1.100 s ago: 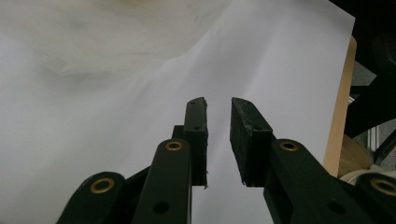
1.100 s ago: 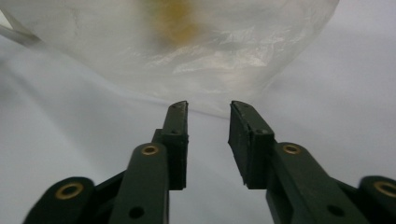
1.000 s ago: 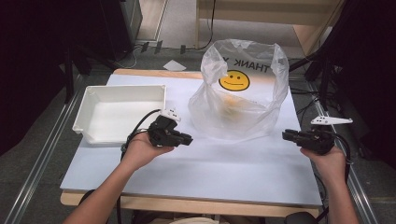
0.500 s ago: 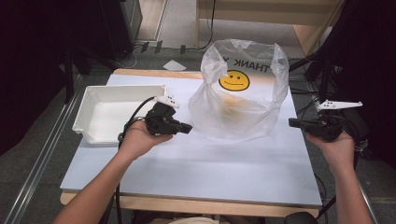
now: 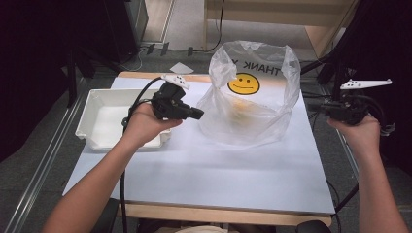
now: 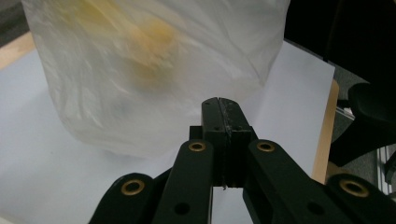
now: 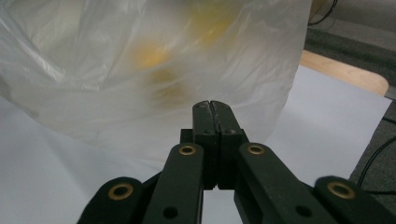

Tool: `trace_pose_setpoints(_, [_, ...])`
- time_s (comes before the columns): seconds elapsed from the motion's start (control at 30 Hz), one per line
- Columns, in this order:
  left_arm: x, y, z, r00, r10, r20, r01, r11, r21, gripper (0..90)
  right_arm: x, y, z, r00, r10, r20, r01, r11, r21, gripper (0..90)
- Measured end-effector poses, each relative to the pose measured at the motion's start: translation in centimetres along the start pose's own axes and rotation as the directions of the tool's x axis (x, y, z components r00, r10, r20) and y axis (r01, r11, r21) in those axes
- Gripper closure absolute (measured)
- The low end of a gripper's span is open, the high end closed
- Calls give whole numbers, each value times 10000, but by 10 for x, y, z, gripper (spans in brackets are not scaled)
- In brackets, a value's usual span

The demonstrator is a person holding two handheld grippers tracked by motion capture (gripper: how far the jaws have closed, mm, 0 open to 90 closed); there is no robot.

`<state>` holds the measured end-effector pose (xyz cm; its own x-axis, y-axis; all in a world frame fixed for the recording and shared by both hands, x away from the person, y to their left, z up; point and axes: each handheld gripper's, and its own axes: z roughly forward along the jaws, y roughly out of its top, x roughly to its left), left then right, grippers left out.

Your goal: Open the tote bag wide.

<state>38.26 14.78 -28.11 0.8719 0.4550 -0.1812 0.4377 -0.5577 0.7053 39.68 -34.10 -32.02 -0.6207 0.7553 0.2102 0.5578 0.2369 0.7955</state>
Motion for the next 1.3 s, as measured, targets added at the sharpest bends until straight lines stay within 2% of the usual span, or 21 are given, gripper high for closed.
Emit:
trace_pose_setpoints(0.13, [6,16,-6,10000,-27,76,28,9999,-123,900,0,13,-4,9998,-140,109,141,9999,-54,900])
trace_pose_setpoints(0.23, [7,28,-9,9999,172,5,-172,9998,-40,900,1,27,-9,9993,-341,178,343,9993,-130,900])
trace_pose_setpoints(0.33, [7,40,-11,9996,284,44,-283,9996,-66,900,-1,38,-11,9995,-285,113,288,9994,-197,900])
trace_pose_setpoints(0.53, [7,63,-12,9986,506,-135,-508,9987,-91,900,-6,57,-11,9993,-379,-14,378,9989,-279,900])
trace_pose_setpoints(0.63, [7,74,-12,9972,720,-203,-721,9974,-61,900,-9,68,-11,9984,-563,-108,559,9977,-384,900])
trace_pose_setpoints(0.73, [8,85,-11,9969,760,-209,-762,9971,-85,900,-12,80,-10,9961,-880,-74,876,9951,-458,900])
trace_pose_setpoints(0.83, [11,98,-8,9973,714,-156,-716,9974,-107,900,-12,93,-7,9951,-992,2,991,9941,-431,900])
trace_pose_setpoints(0.97, [13,114,-2,9954,914,-297,-913,9958,64,900,-8,109,-2,9944,-1057,-81,1051,9930,-545,900])
trace_pose_setpoints(1.03, [15,121,2,9954,920,-273,-917,9957,98,900,-4,118,2,9918,-1280,9,1279,9908,-454,900])
trace_pose_setpoints(1.2, [21,135,10,9959,852,-304,-848,9963,145,900,3,133,13,9900,-1394,-203,1381,9888,-560,900])
trace_pose_setpoints(1.3, [24,144,15,9946,922,-479,-912,9955,241,900,6,142,23,9892,-1436,-296,1427,9892,-322,900])
